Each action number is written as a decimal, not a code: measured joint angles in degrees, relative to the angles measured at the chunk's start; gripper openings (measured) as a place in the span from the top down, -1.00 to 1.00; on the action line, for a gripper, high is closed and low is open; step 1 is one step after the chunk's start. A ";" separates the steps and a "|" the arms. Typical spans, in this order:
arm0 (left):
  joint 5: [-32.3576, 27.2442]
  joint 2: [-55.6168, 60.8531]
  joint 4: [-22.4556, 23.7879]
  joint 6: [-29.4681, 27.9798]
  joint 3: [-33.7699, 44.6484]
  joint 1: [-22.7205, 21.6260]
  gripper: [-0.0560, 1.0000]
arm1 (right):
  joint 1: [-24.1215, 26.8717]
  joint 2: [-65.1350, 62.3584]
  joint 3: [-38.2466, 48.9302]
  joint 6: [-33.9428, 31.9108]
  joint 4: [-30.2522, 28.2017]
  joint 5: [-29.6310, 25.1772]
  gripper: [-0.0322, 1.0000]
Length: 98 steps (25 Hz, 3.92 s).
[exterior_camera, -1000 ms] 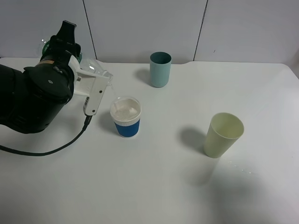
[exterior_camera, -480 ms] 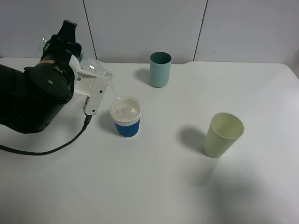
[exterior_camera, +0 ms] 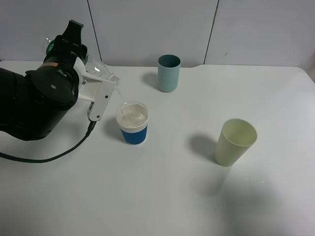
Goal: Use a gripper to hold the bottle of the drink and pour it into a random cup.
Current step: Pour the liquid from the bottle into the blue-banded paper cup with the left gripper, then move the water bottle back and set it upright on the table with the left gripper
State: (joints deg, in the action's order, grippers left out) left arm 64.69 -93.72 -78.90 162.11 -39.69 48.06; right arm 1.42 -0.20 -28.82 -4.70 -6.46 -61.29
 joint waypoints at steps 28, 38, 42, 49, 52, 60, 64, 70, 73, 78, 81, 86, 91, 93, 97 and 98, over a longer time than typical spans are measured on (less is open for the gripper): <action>0.23 0.00 1.07 5.52 0.00 0.00 -0.07 | 0.00 0.00 0.00 0.00 0.00 0.00 -0.29; 0.95 0.00 2.72 6.37 0.00 0.00 -0.07 | 0.00 0.00 0.00 0.00 0.00 0.00 -0.29; 1.02 0.00 2.83 6.56 0.00 0.00 -0.07 | 0.00 0.00 0.00 0.00 0.00 0.00 -0.29; 1.02 0.00 2.95 6.57 0.00 0.00 -0.07 | 0.00 0.00 0.00 0.00 0.00 0.00 -0.29; 1.02 0.00 2.95 6.57 0.00 0.00 -0.07 | 0.00 0.00 0.00 0.00 0.00 0.00 -0.29; -1.74 0.00 1.50 3.27 0.00 0.00 -0.07 | 0.00 0.00 0.00 0.00 0.00 0.00 -0.29; -5.13 0.00 -0.01 -1.86 0.00 0.00 -0.07 | 0.00 0.00 0.00 0.00 0.00 0.00 -0.29; -10.82 0.00 -1.53 -10.86 0.00 0.00 -0.07 | 0.00 0.00 0.00 0.00 0.00 0.00 -0.29; -13.54 0.00 -1.48 -15.60 0.00 0.00 -0.07 | 0.00 0.00 0.00 0.00 0.00 0.00 -0.29; -20.41 2.64 1.42 -26.16 0.00 0.00 -0.07 | 0.00 0.00 0.00 0.00 0.00 0.00 -0.29; -23.49 5.29 5.90 -35.60 0.00 -0.22 -0.07 | 0.00 0.00 0.00 0.00 0.00 0.00 -0.29; -28.90 9.35 13.74 -57.08 0.00 -3.29 -0.07 | 0.00 0.00 0.00 0.00 0.00 0.00 -0.29; -35.28 11.98 23.98 -83.22 0.00 -8.13 -0.07 | 0.00 0.00 0.00 0.00 0.00 0.00 -0.29; -37.59 12.46 29.17 -92.74 0.00 -10.00 -0.07 | 0.00 0.00 0.00 0.00 0.00 0.00 -0.29; -42.30 12.79 41.84 -113.35 0.00 -14.14 -0.07 | 0.00 0.00 0.00 0.00 0.00 0.00 -0.29; -43.72 12.79 46.64 -118.00 0.00 -15.27 -0.07 | 0.00 0.00 0.00 0.00 0.00 0.00 -0.29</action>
State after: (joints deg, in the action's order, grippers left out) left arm 20.97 -80.93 -32.26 44.11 -39.69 32.79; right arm 1.42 -0.20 -28.82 -4.70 -6.46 -61.29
